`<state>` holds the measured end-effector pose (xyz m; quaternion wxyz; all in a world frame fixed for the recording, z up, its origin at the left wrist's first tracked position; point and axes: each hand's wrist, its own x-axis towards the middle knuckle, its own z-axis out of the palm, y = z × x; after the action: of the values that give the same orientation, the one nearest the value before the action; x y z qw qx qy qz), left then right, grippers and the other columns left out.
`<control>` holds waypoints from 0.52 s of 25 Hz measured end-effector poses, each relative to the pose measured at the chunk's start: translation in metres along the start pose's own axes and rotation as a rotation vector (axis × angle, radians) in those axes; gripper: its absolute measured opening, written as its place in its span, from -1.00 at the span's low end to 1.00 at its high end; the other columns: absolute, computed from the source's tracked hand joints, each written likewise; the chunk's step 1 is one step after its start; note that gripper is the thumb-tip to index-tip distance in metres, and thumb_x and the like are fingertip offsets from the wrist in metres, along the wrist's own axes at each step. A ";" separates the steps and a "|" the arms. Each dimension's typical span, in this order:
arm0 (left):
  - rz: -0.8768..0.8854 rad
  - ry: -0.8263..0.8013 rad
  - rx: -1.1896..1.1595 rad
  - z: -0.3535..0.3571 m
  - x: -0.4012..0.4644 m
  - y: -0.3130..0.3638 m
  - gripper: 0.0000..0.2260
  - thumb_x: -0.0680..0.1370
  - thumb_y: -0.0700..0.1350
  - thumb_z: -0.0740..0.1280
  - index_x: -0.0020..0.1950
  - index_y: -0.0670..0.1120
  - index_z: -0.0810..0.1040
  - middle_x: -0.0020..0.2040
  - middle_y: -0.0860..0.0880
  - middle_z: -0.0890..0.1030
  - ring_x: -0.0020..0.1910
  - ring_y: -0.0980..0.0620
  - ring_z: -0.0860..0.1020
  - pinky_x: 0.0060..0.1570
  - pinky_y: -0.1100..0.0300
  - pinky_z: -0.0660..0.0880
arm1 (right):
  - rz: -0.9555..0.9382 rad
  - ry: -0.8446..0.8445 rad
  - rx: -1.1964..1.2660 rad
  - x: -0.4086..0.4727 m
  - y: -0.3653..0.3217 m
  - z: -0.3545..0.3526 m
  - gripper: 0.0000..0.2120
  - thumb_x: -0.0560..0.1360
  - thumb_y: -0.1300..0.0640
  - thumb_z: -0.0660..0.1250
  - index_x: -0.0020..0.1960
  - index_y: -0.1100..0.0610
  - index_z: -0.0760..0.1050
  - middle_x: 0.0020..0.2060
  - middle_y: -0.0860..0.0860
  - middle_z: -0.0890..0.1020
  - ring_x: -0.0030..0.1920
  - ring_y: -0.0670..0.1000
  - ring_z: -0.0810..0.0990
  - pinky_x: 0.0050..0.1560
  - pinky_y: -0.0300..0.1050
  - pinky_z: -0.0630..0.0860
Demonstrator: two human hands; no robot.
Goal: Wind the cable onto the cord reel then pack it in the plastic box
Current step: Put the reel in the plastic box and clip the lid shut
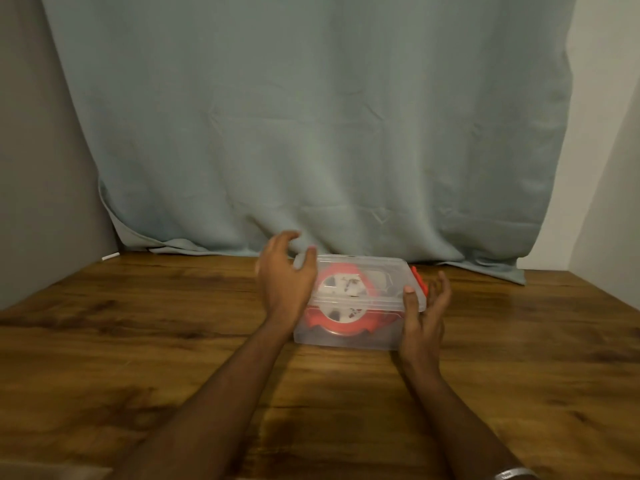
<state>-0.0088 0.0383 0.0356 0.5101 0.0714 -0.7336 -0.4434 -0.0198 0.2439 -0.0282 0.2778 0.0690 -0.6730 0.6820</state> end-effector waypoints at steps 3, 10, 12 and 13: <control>-0.848 -0.274 -0.256 -0.021 -0.023 -0.021 -0.55 0.48 0.20 0.52 0.22 -0.05 0.57 0.16 -0.08 0.68 0.12 -0.11 0.64 0.01 -0.01 0.62 | -0.027 -0.006 0.007 -0.002 -0.002 0.002 -0.32 0.49 -0.39 0.27 0.53 -0.27 0.16 0.46 -0.05 0.48 0.32 0.01 0.60 0.30 0.28 0.58; -1.062 -0.449 -0.504 -0.028 -0.006 -0.025 -0.59 0.43 -0.01 0.57 0.21 -0.11 0.59 -0.02 -0.09 0.70 -0.12 -0.04 0.65 -0.39 0.16 0.57 | -0.055 -0.014 0.001 0.000 -0.002 -0.001 -0.41 0.48 -0.38 0.33 0.44 -0.26 0.29 0.23 -0.26 0.57 0.18 -0.15 0.64 0.16 0.20 0.67; -0.916 -0.349 -0.399 -0.018 -0.010 -0.026 -0.65 0.53 -0.04 0.51 0.25 -0.05 0.50 0.05 -0.06 0.66 -0.03 -0.09 0.67 -0.23 0.03 0.65 | -0.056 -0.020 0.000 0.000 0.000 -0.001 -0.36 0.47 -0.38 0.34 0.46 -0.20 0.31 0.26 -0.21 0.59 0.18 -0.18 0.64 0.15 0.16 0.68; -0.829 -0.307 -0.339 -0.015 -0.012 -0.025 -0.67 0.58 -0.05 0.46 0.31 -0.01 0.48 0.03 -0.01 0.63 -0.03 -0.07 0.66 -0.18 0.01 0.65 | -0.050 -0.026 -0.001 0.000 0.002 0.000 -0.35 0.46 -0.39 0.35 0.47 -0.19 0.31 0.28 -0.17 0.60 0.19 -0.15 0.64 0.15 0.16 0.68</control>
<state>0.0001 0.0218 0.0105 0.1802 0.2078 -0.6273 -0.7286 -0.0207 0.2444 -0.0294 0.2859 0.0944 -0.6751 0.6735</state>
